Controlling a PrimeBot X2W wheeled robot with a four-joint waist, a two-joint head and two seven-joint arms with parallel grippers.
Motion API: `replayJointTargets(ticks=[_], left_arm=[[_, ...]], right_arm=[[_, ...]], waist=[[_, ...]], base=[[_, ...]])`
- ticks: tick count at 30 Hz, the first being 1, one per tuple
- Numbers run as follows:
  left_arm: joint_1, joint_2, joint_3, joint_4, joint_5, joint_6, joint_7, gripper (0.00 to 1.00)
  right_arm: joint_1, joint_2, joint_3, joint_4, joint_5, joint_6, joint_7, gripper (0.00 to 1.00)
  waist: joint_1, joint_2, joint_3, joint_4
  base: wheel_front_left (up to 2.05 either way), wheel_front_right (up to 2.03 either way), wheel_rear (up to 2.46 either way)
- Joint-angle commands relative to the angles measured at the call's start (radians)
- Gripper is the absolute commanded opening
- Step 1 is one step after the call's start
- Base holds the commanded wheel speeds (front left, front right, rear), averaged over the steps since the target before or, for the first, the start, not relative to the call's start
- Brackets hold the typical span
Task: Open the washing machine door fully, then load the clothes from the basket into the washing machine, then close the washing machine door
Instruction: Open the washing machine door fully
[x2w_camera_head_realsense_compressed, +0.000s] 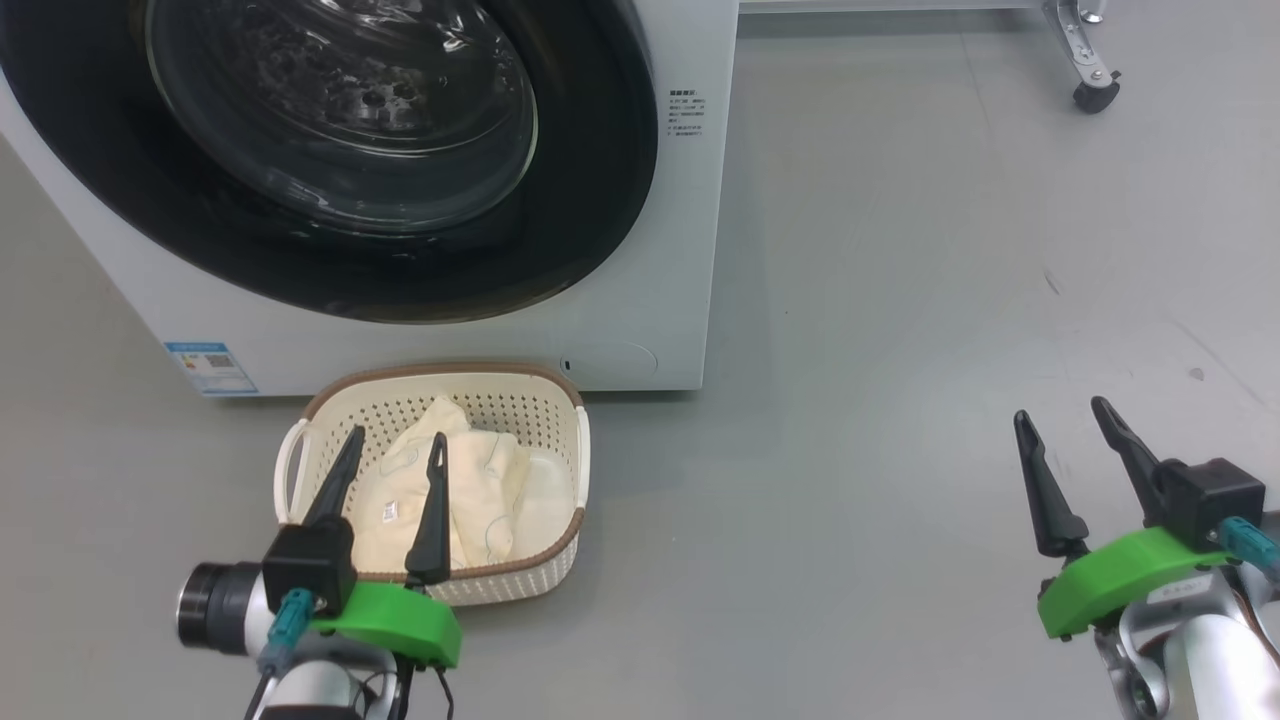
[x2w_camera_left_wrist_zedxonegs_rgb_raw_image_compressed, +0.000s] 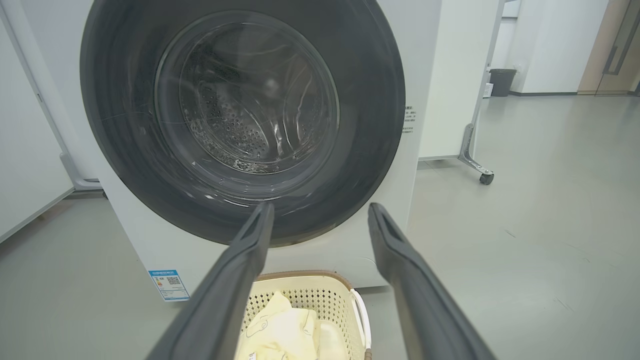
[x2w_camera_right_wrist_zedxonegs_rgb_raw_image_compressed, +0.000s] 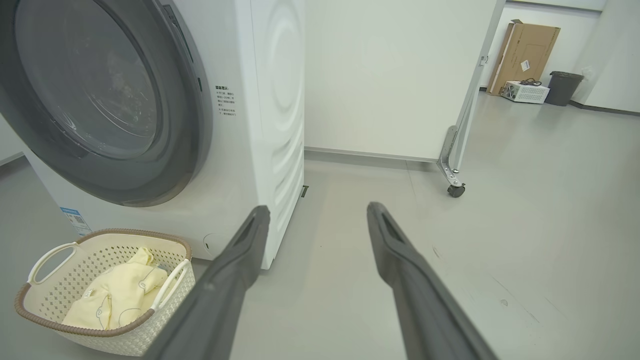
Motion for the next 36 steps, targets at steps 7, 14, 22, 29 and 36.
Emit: replayJointTargets(ticks=[7, 14, 22, 29, 36], left_arm=[[-0.052, 0.016, 0.033, -0.026, 0.01, 0.009, -0.014, 1.0], [-0.055, 0.015, 0.033, -0.031, 0.011, 0.01, -0.014, 1.0], [-0.069, 0.013, 0.028, -0.05, 0.015, 0.014, -0.014, 1.0], [-0.105, 0.008, 0.017, -0.078, 0.015, 0.027, -0.014, 1.0], [-0.137, 0.004, 0.002, -0.093, 0.011, 0.038, -0.014, 1.0]], right_arm=[[-0.057, -0.011, 0.022, -0.029, 0.001, 0.004, -0.015, 1.0], [-0.061, -0.011, 0.022, -0.029, 0.004, 0.004, -0.017, 1.0], [-0.086, -0.011, 0.029, -0.023, 0.082, 0.004, -0.015, 1.0], [-0.154, -0.011, 0.036, -0.001, 0.3, 0.004, -0.011, 0.0], [-0.238, -0.011, 0.036, 0.012, 0.508, 0.004, 0.019, 0.0]], waist=[[0.0, 0.0, 0.004, 0.0], [0.0, 0.0, 0.009, 0.0], [0.0, 0.0, 0.042, 0.001], [0.0, 0.0, 0.101, 0.009], [0.0, 0.0, 0.153, 0.025]], base=[[0.0, 0.0, 0.0], [0.0, 0.0, 0.0], [0.0, 0.0, 0.0], [0.0, 0.0, 0.0], [0.0, 0.0, 0.0]])
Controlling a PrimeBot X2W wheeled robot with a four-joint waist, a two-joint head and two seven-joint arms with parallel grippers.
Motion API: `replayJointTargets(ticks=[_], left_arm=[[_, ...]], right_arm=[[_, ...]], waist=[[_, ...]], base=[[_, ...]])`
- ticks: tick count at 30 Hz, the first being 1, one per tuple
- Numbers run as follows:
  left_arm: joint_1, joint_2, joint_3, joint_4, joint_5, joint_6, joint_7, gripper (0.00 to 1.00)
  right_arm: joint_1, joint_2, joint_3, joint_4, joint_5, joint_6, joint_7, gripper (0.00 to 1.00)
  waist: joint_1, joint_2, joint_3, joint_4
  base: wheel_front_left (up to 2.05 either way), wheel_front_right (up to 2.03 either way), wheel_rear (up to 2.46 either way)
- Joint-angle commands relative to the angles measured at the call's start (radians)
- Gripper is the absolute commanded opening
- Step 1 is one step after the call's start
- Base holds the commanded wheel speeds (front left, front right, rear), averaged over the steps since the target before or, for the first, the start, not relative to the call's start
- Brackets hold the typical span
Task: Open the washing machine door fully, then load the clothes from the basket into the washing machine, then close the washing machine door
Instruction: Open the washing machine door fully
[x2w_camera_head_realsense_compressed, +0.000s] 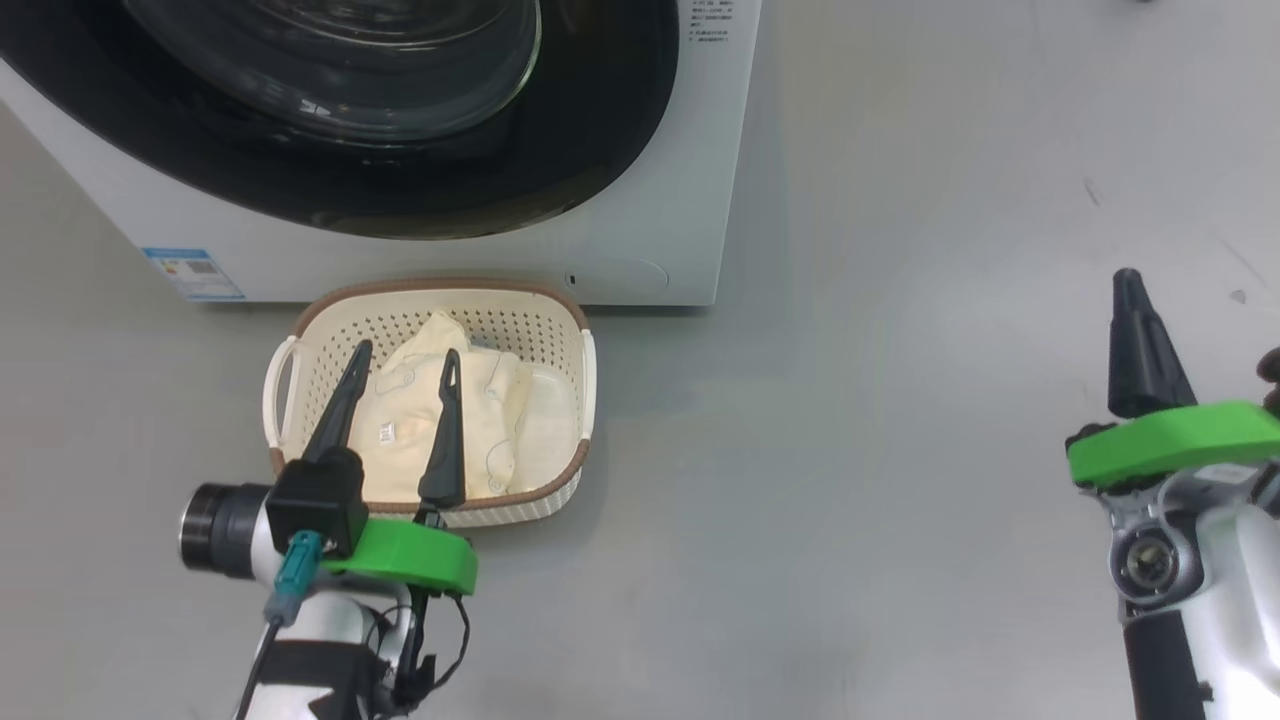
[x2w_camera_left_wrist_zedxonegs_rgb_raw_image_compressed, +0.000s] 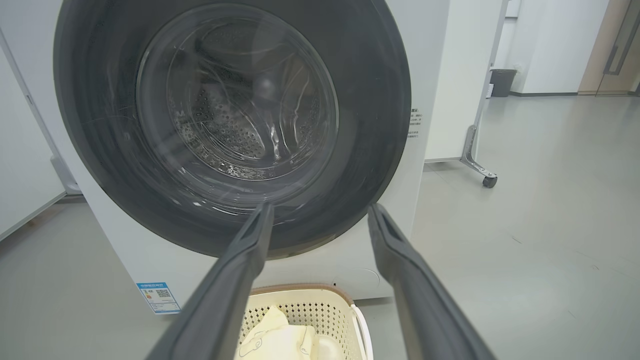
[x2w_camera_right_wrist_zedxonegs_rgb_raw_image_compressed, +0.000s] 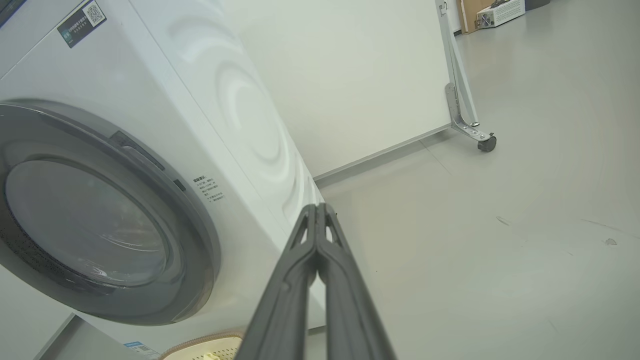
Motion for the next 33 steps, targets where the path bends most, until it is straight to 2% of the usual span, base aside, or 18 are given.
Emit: replayJointTargets(ticks=[1, 3, 7, 8, 12, 17, 22, 33], left_arm=[[-0.048, 0.009, 0.028, -0.04, 0.001, 0.011, -0.01, 1.0], [-0.054, 0.009, 0.024, -0.039, 0.002, 0.013, -0.01, 1.0], [-0.065, 0.008, 0.018, -0.036, 0.003, 0.015, -0.01, 1.0], [-0.065, 0.008, 0.018, -0.036, 0.003, 0.015, -0.01, 1.0], [-0.078, 0.007, 0.008, -0.039, 0.003, 0.018, -0.01, 1.0], [-0.094, 0.006, -0.008, -0.044, 0.001, 0.021, -0.01, 1.0], [-0.114, 0.005, -0.024, -0.051, -0.004, 0.023, -0.01, 1.0], [-0.168, 0.004, -0.064, -0.066, -0.032, 0.04, -0.01, 1.0]], right_arm=[[-0.064, -0.011, 0.019, -0.028, 0.062, 0.004, 0.011, 0.0], [-0.098, -0.011, 0.015, -0.024, 0.195, 0.004, 0.032, 0.0], [-0.165, -0.011, 0.003, -0.015, 0.605, 0.004, 0.108, 0.0], [-0.165, -0.011, 0.003, -0.015, 0.605, 0.004, 0.108, 0.0], [-0.233, -0.011, -0.02, -0.002, 0.919, 0.004, 0.185, 0.0], [-0.328, -0.011, -0.031, 0.068, 1.182, 0.004, 0.28, 0.0], [-0.452, -0.015, -0.017, 0.17, 1.307, 0.004, 0.357, 0.0], [-0.753, -0.038, 0.14, 0.402, 1.341, 0.004, 0.489, 0.0]], waist=[[0.0, 0.0, 0.017, 0.01], [0.0, 0.0, 0.028, 0.016], [0.0, 0.0, 0.048, 0.032], [0.0, 0.0, 0.048, 0.032], [0.0, 0.0, 0.07, 0.048], [0.0, 0.0, 0.099, 0.068], [0.0, 0.0, 0.135, 0.088], [0.0, 0.0, 0.213, 0.13]], base=[[0.0, 0.0, 0.0], [0.0, 0.0, 0.0], [0.0, 0.0, 0.0], [0.0, 0.0, 0.0], [0.0, 0.0, 0.0], [0.0, 0.0, 0.0], [0.0, 0.0, 0.0], [0.0, 0.0, 0.0]])
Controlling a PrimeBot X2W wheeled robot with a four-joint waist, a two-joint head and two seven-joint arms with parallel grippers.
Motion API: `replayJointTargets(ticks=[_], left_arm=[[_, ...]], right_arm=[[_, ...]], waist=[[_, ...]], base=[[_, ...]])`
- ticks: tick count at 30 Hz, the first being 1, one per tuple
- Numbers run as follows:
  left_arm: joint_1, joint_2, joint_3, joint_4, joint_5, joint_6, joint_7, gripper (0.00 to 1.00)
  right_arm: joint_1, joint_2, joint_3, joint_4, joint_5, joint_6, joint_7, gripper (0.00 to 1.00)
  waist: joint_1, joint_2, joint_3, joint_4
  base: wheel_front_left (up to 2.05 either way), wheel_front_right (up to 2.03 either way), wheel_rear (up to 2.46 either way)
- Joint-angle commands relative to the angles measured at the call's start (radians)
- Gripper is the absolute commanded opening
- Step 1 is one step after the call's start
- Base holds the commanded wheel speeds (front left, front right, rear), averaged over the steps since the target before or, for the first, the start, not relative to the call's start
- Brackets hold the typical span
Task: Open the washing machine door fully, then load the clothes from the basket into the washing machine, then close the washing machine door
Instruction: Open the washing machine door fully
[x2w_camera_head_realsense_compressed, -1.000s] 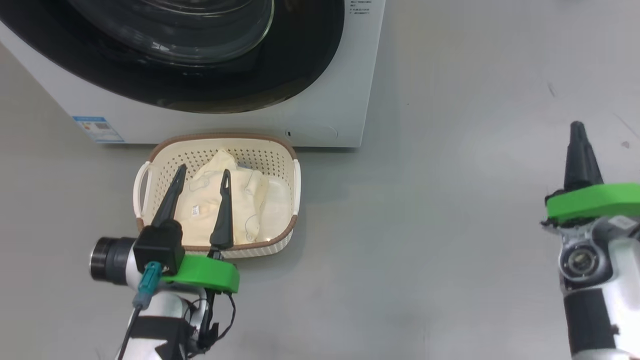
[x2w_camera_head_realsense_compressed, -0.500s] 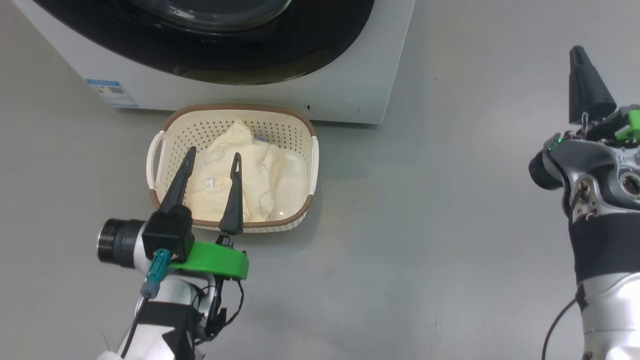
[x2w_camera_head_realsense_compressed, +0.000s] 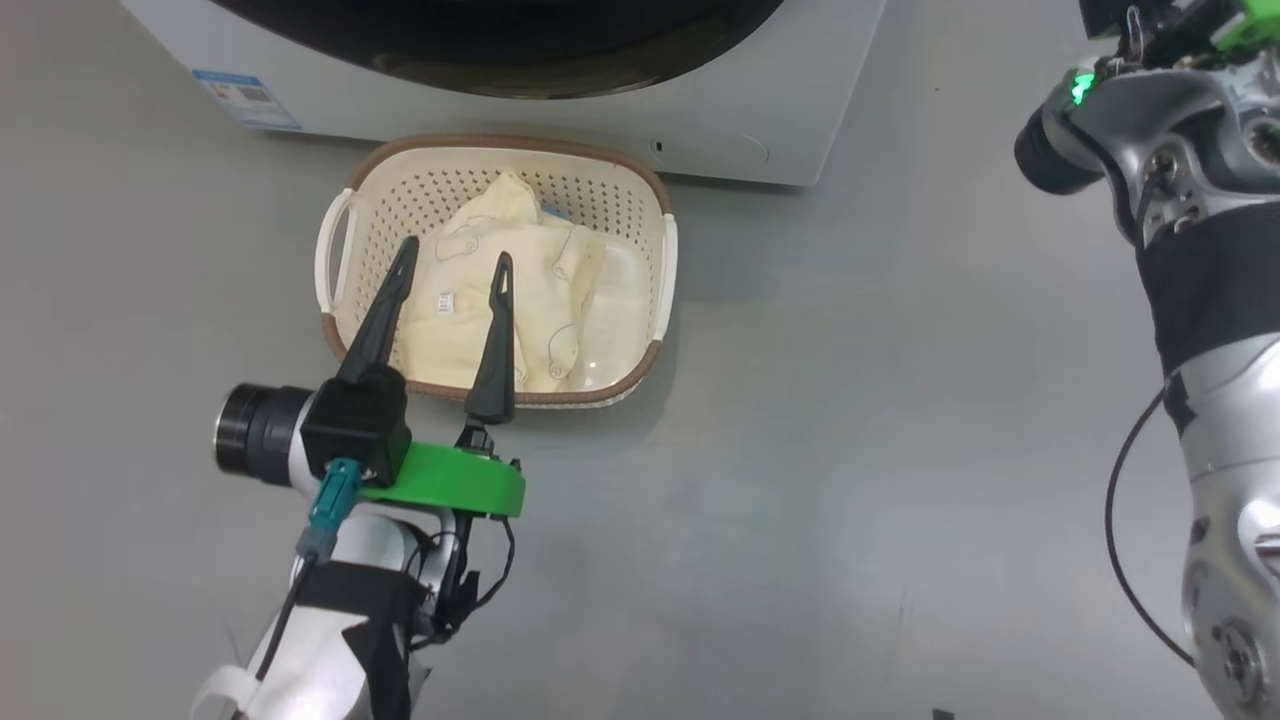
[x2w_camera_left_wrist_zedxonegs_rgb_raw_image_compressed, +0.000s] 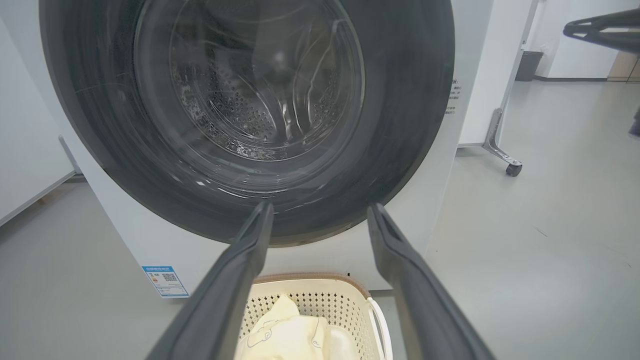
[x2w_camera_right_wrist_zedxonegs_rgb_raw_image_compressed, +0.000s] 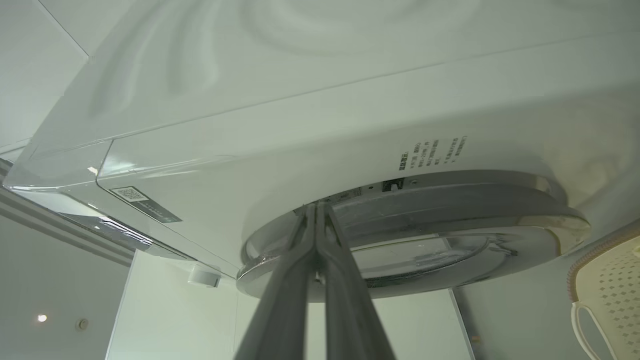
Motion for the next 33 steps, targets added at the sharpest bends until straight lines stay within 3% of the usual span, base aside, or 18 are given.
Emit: replayJointTargets(ticks=[1, 19, 33], left_arm=[[-0.035, 0.013, 0.021, -0.038, -0.008, 0.008, -0.007, 1.0], [-0.085, 0.012, -0.078, -0.059, -0.068, 0.048, -0.007, 1.0], [-0.127, 0.012, -0.138, -0.07, -0.094, 0.076, -0.007, 1.0]], right_arm=[[-0.07, 0.005, 0.032, 0.0, 0.002, 0.004, 0.019, 0.0], [-0.435, 0.016, 0.179, 0.321, -0.039, 0.004, 0.064, 0.0], [-0.553, 0.028, 0.229, 0.433, -0.053, 0.004, 0.106, 0.0]], waist=[[-0.0002, 0.0, 0.019, 0.015], [-0.0002, 0.0, 0.106, 0.109], [-0.0002, 0.0, 0.151, 0.141]], base=[[0.0, 0.0, 0.0], [0.0, 0.0, 0.0], [0.0, 0.0, 0.0]])
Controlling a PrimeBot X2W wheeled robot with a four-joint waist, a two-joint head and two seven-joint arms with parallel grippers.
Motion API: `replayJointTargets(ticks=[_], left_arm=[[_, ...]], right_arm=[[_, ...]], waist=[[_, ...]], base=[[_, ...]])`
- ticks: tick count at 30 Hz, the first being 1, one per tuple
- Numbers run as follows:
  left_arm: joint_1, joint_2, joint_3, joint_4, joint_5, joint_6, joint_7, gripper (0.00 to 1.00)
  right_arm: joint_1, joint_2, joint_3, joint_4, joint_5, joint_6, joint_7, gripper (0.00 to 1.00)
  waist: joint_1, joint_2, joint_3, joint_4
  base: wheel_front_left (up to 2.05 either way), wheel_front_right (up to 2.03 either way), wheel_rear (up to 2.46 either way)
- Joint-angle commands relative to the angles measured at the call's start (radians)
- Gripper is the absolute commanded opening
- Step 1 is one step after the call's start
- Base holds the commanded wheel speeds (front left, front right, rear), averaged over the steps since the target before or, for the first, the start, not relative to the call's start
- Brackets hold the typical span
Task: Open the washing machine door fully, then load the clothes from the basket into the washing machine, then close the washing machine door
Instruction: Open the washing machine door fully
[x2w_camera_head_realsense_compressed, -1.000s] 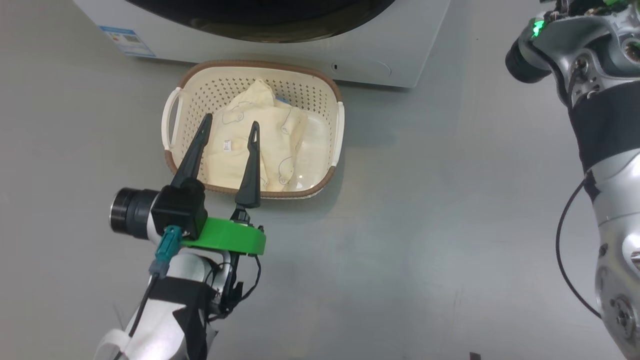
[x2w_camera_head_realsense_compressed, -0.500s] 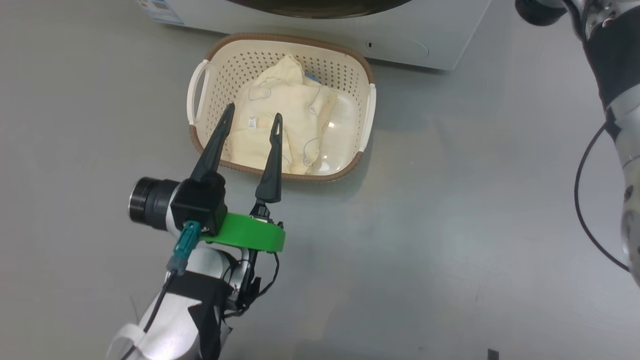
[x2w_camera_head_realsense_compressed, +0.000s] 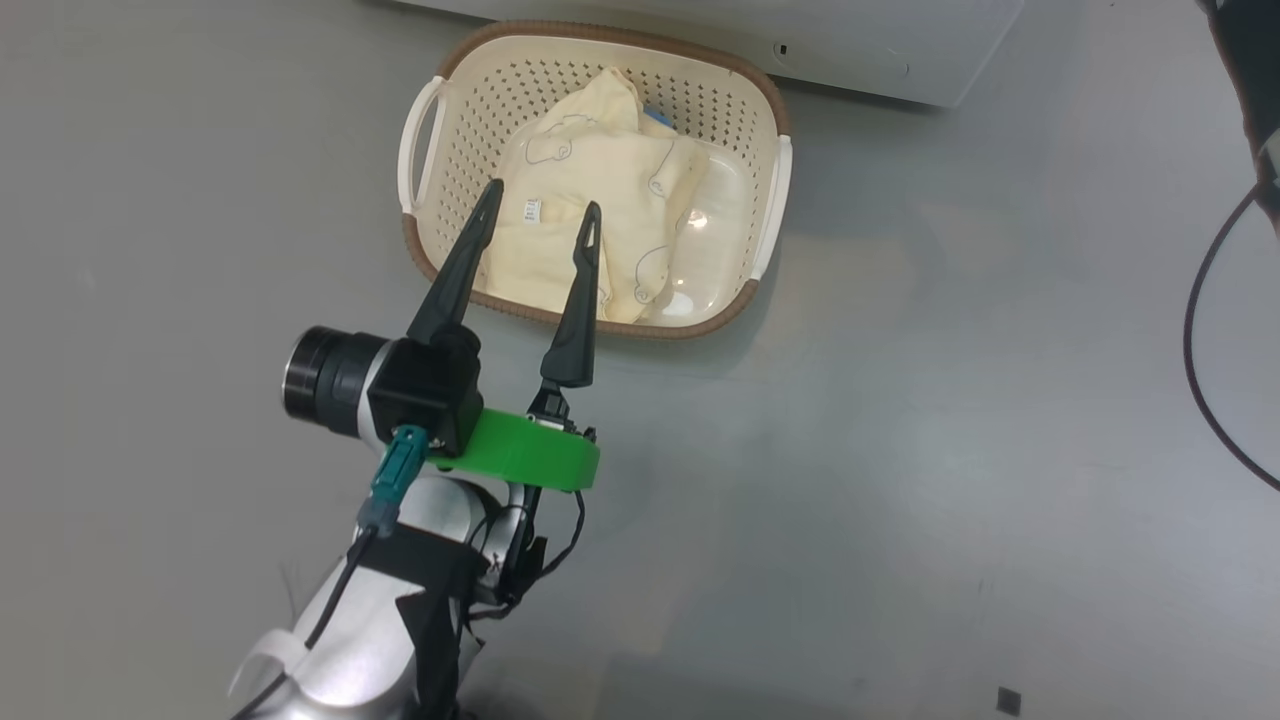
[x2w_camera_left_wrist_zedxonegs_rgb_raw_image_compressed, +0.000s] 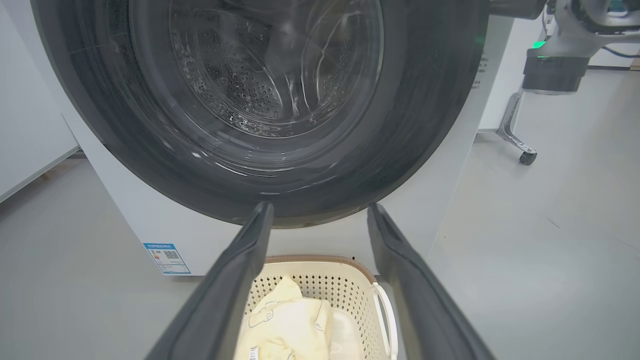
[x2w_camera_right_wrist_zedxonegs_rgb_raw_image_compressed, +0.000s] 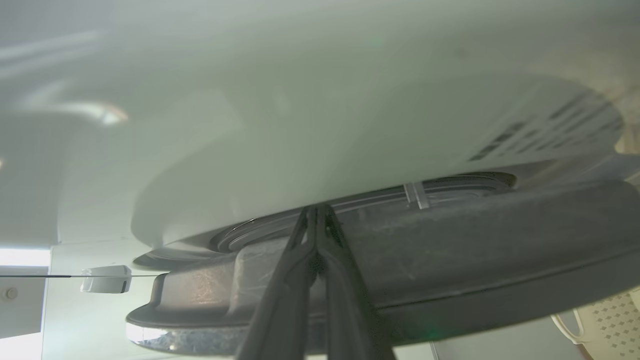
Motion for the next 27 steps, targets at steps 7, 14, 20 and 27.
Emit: replayJointTargets(ticks=[7, 14, 20, 27], left_arm=[[-0.019, 0.016, 0.026, -0.028, -0.005, 0.01, -0.007, 1.0], [-0.011, 0.016, 0.035, -0.026, -0.01, 0.013, -0.007, 1.0], [0.0, 0.016, 0.043, -0.019, -0.005, 0.011, -0.007, 1.0], [0.023, 0.016, 0.058, -0.01, 0.002, 0.007, -0.007, 1.0]], right_arm=[[-0.015, 0.039, 0.036, -0.031, -0.005, 0.004, 0.069, 0.0], [0.041, 0.04, 0.053, -0.073, 0.003, 0.004, 0.132, 0.0], [0.114, 0.04, 0.073, -0.139, 0.019, 0.004, 0.183, 0.0], [0.227, 0.04, 0.128, -0.268, 0.072, 0.004, 0.24, 0.0]], waist=[[-0.0001, 0.0, -0.005, -0.003], [-0.0001, 0.0, -0.016, -0.016], [-0.0001, 0.0, -0.034, -0.028], [-0.0001, 0.0, -0.058, -0.044]], base=[[0.0, 0.0, 0.0], [0.0, 0.0, 0.0], [0.0, 0.0, 0.0], [0.0, 0.0, 0.0]])
